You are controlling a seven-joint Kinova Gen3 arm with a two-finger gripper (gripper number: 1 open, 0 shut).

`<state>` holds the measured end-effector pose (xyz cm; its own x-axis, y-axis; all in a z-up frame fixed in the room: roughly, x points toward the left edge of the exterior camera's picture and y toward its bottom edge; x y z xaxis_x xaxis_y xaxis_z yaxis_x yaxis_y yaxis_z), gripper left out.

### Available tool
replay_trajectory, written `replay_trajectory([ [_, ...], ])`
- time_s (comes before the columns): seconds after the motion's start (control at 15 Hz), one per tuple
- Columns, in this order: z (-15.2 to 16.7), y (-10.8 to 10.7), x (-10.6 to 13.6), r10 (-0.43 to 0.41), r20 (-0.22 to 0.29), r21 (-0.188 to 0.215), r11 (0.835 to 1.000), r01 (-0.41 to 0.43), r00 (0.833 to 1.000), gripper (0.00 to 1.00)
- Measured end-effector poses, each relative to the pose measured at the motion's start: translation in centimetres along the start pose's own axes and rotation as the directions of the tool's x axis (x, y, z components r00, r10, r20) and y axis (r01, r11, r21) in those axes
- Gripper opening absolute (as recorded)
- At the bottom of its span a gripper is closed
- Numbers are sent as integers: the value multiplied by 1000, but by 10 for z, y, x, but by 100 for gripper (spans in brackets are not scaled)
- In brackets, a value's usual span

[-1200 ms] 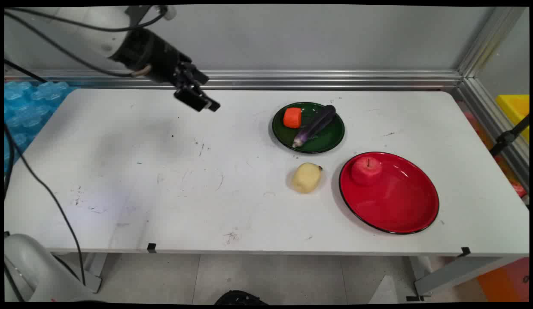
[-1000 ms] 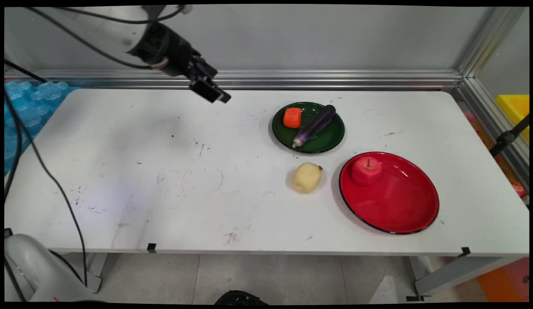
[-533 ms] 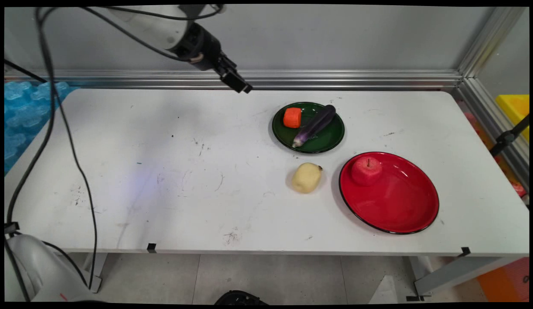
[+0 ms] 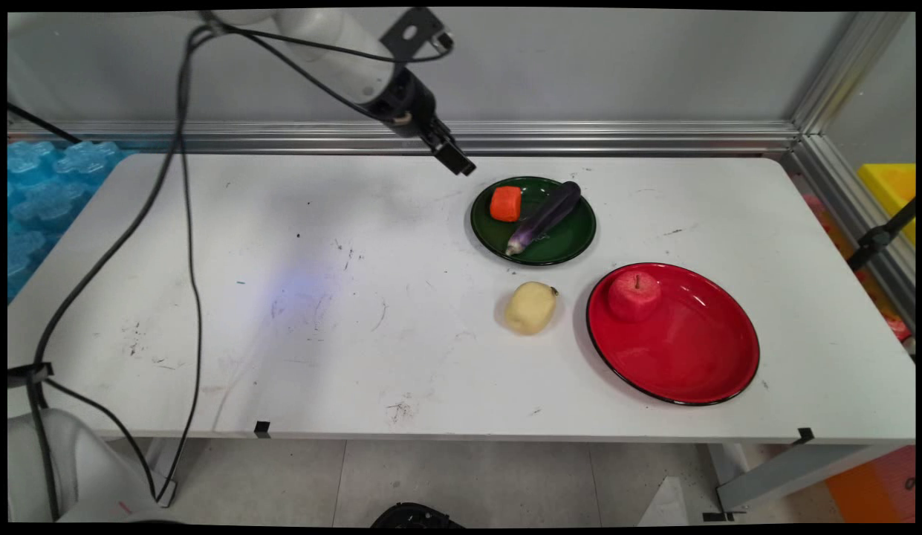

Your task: Pick up the mandarin from the green plate

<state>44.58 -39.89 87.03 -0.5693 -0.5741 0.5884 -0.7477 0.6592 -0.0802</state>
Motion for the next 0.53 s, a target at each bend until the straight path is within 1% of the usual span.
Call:
replay_trajectory([
  [0.2,31,-3,12,33,25,-22,999,-33,999,100],
  [0.33,51,-4,20,71,49,-41,997,-69,996,100],
  [0.53,80,-3,28,146,89,-67,988,-140,985,100],
])
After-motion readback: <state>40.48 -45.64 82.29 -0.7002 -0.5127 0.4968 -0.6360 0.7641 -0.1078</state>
